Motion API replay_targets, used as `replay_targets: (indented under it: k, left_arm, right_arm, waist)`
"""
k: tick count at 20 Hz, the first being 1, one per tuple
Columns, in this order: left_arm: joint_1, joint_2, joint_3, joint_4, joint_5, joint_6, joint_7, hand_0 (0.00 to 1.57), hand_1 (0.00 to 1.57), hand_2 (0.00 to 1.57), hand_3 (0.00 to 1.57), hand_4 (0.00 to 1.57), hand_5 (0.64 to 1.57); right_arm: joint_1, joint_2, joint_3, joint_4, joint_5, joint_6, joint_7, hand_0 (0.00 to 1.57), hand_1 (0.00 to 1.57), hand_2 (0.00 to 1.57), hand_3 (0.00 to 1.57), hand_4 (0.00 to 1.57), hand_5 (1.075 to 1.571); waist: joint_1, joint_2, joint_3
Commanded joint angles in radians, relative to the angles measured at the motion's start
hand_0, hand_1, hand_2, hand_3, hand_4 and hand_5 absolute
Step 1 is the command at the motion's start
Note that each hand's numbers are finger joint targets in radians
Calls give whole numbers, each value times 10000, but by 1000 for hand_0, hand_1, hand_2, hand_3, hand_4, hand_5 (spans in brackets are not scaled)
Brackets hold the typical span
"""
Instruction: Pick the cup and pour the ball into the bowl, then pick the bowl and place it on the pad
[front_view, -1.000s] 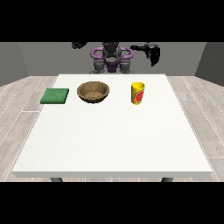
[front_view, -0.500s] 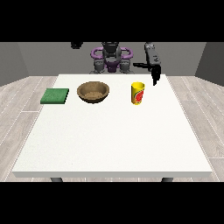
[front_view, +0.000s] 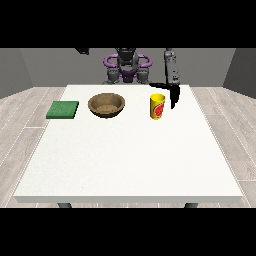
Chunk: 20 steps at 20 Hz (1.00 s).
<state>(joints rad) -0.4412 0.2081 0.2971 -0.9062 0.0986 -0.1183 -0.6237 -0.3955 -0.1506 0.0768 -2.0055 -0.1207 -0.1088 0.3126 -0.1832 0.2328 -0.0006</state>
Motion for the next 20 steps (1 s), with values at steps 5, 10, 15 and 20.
replay_targets:
  k: [5, 10, 15, 20]
  left_arm:
    - [-818, 544, 379, 2123, 28, -147, -1003, 0, 0, 0, 0, 0, 1423]
    - [-1486, 522, 788, 3159, 105, 453, -1891, 0, 0, 0, 0, 0, 1426]
    - [-1067, 883, 547, 3120, -821, 1866, -3167, 1323, 1323, 1571, 1571, 931, 1560]
    - [-934, 864, 348, 3626, -1423, 2971, -3609, 1316, 1316, 1571, 1571, 1061, 1486]
  right_arm:
    - [611, -507, -781, -956, -924, 746, 476, 0, 0, 0, 0, 0, 1568]
    - [580, -794, -1011, -1827, -1061, 1004, 477, 0, 0, 0, 0, 0, 1566]
    - [645, -967, -1461, -2141, -1553, 1154, 543, 0, 0, 0, 0, 0, 1561]
    - [497, -1406, -2480, -2171, -2590, 1565, 544, 0, 0, 0, 0, 0, 1562]
  waist:
    - [-477, -18, 0]
    - [-994, 759, -4]
    - [-1185, 911, -1]
    - [-1436, 1072, 2]
